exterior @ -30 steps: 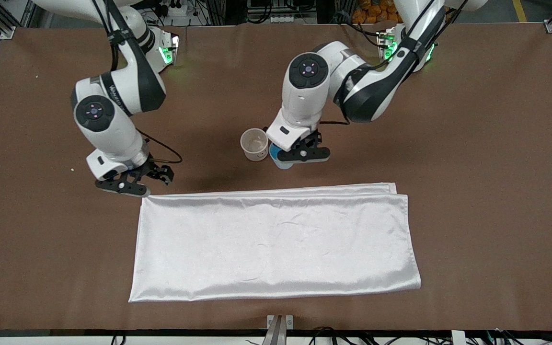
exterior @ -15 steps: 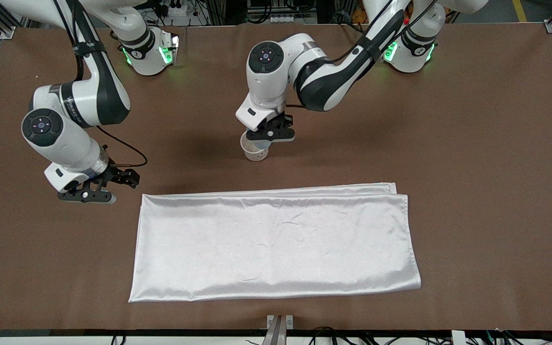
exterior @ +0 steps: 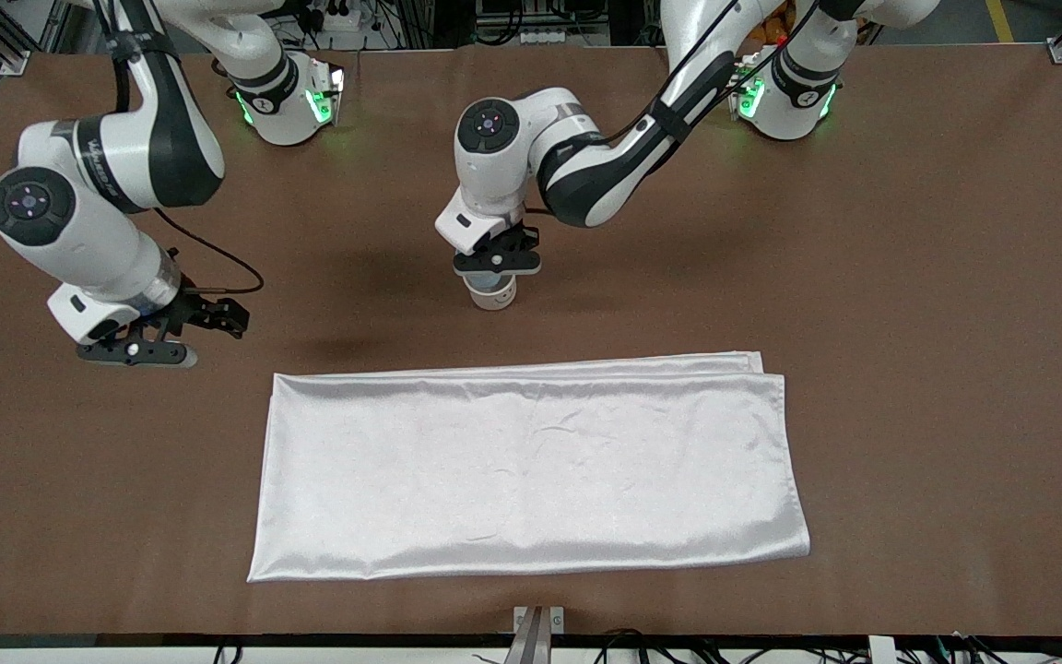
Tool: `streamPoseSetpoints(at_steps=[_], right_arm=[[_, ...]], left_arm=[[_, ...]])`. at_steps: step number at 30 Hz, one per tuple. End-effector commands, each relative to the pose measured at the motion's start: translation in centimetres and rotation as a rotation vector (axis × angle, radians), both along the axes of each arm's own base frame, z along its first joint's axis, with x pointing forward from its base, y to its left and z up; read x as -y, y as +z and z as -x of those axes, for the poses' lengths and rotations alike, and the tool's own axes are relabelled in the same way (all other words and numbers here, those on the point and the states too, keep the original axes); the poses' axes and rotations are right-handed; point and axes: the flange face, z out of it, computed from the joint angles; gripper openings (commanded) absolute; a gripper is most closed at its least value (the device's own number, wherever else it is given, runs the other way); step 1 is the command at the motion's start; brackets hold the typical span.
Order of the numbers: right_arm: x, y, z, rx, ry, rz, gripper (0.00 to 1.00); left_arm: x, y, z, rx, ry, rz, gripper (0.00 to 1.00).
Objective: Place blue cup into white mug on table
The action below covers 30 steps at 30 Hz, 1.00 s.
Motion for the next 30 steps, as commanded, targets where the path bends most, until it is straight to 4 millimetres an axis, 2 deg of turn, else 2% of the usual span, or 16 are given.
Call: streamPoseSetpoints(at_steps=[1,4,5,6,7,12,15,17,20,23,30], right_arm=[[0.2,3.0,1.4,0.034,0.006,-0.018,0.97],[0.1,4.6,1.1,0.066,0.008,-0.020,1.00],[0.2,5.4,0.9,0.079,0.008,-0.021,1.00],[0.3,6.0,0.8,0.085,0.007,-0.023,1.00],[0.3,6.8,0.6,0.088,0.005,-0.023,1.00],[-0.1,11.8,0.2,0.089,0.008,-0.050,1.00],[0.4,15.1,0.2,0.080,0.023,-0.109,1.00],[0.8,16.4,0.3,0.078,0.046,-0.131,1.00],[0.7,17.5,0.4,0.080,0.072,-0.135,1.00],[0.8,17.7,0.7,0.068,0.076,-0.125,1.00],[2.1,17.6,0.7,0.055,0.139,-0.096,1.00]], left_arm=[[0.4,-0.4,0.0,0.029,0.019,-0.011,0.00],[0.3,-0.7,-0.1,0.025,0.019,-0.014,0.00],[0.2,-0.8,-0.3,0.025,0.021,-0.014,0.25],[0.2,-0.8,-0.4,0.023,0.022,-0.012,0.64],[0.0,-1.0,-0.5,0.023,0.020,-0.016,1.00],[0.1,-1.3,-0.4,0.032,-0.001,-0.022,1.00],[0.0,-1.3,-0.5,0.031,0.004,-0.023,1.00],[-0.1,-0.6,-0.8,0.040,0.012,-0.017,1.00],[-0.3,1.7,-1.3,0.068,0.018,0.003,1.00],[-1.1,4.4,-2.1,0.099,0.034,0.016,1.00],[-4.9,11.7,-5.3,0.187,0.081,0.028,1.00]])
